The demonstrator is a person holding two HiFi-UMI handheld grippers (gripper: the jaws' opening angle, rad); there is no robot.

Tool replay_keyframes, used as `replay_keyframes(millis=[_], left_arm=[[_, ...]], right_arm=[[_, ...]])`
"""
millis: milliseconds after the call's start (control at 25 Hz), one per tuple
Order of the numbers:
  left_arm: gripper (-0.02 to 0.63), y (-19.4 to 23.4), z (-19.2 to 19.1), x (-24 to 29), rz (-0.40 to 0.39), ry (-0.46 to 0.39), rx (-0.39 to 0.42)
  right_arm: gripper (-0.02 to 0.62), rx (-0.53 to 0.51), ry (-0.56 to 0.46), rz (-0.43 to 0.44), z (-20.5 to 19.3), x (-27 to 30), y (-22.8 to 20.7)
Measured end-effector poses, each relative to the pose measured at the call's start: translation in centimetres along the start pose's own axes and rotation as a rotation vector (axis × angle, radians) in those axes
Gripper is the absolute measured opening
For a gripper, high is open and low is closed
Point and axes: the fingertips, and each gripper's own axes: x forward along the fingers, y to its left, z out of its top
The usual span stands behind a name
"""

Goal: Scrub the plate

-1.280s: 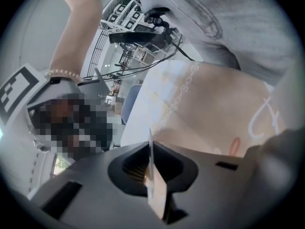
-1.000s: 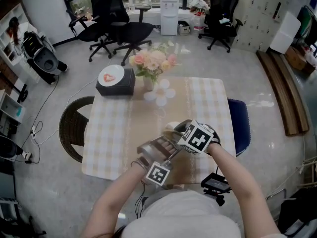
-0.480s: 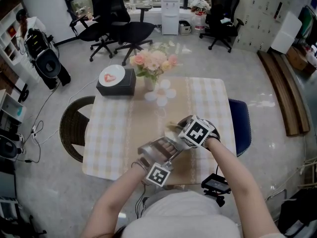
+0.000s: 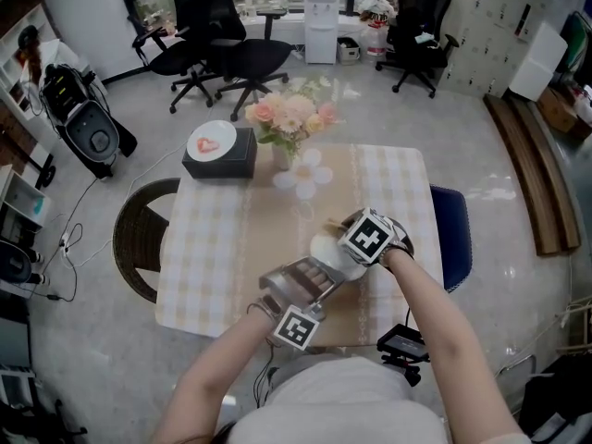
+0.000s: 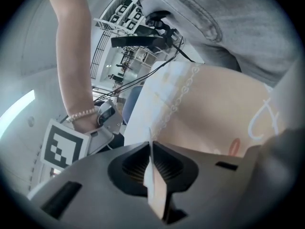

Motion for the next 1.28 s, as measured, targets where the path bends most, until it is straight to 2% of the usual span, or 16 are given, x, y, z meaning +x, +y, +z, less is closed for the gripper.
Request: replay_keyframes(millis=[120, 240, 440, 600, 800, 1000, 1120, 1280], left_arm=[[0.023, 0.0, 0.1, 0.1, 0.0, -0.003, 0.004], [0.023, 0.0, 0.4, 0.1, -0.002, -0.01, -0.007], [0.023, 0.1, 0.3, 0.0, -0.003, -0.011, -0.009], [0.023, 0.1, 0.2, 0.0, 0.002, -0.017, -0.01], [0.023, 0.0, 0.0, -0.1, 0.006, -0.02, 0.002], [0.023, 0.3, 0.1, -0.2, 0.021, -0.03, -0.016], [0.023, 0.2, 0.1, -0.2, 0.022, -0.032, -0.011], [0.023, 0.3, 0.2, -0.3, 0.026, -0.036, -0.008]], right_arm=[[0.04, 0.026, 0.029, -0.023, -1.0, 0.7, -1.0], [0.04, 0.032, 0.018, -0.048, -1.5, 1.4, -1.5], [0.04, 0.142, -0.004, -0.067, -2.5, 1.2, -2.4], [0.04, 0.178, -0.074, -0.053, -1.7, -0.6, -2.5], [0.04, 0.101, -0.19, 0.132, 1.6, -3.5, 1.2], [0.04, 0.027, -0.236, 0.272, 3.6, -6.0, 5.1], [0.04, -0.014, -0.226, 0.333, 4.0, -6.4, 7.1], [0.04, -0.065, -0.157, 0.4, 3.8, -5.8, 8.9]])
